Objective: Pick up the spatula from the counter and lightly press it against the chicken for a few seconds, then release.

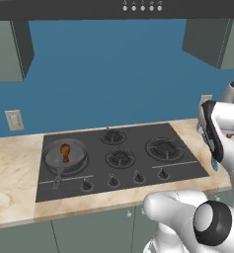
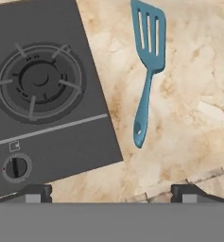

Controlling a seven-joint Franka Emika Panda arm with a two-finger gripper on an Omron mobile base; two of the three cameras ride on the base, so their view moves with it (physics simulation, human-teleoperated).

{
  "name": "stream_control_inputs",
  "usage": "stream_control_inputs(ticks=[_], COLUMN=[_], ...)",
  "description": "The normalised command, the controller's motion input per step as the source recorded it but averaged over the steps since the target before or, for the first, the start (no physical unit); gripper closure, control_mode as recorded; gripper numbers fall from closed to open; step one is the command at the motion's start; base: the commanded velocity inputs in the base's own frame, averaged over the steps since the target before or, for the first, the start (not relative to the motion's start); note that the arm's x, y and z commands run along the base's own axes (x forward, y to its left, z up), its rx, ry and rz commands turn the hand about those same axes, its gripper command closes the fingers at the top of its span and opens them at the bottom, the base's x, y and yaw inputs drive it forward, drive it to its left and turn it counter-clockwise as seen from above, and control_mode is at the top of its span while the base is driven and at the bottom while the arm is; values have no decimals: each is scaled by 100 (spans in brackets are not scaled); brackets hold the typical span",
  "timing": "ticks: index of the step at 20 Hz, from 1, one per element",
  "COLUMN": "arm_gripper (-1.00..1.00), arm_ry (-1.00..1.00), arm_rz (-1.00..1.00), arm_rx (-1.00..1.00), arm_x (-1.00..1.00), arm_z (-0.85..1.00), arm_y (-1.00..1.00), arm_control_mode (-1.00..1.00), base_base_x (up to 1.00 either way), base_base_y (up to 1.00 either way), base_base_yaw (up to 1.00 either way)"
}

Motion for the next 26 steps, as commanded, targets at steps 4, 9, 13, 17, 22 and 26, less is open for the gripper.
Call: stream_control_inputs(ticks=[4, 9, 13, 17, 22, 26], arm_gripper=[-100, -100, -100, -100, -100, -100], arm_ry=[10, 11, 10, 9, 4, 0], arm_rz=[0, 0, 0, 0, 0, 1], arm_rx=[0, 0, 0, 0, 0, 1], arm_x=[0, 0, 0, 2, 5, 1], arm_z=[-27, -28, -31, -29, -19, -2], arm_y=[-31, -31, -27, -14, -7, -8], arm_control_mode=[-100, -100, -100, -100, -100, -100], base_base_x=[0, 0, 0, 0, 0, 0], base_base_y=[0, 0, 0, 0, 0, 0], base_base_yaw=[0, 0, 0, 0, 0, 0])
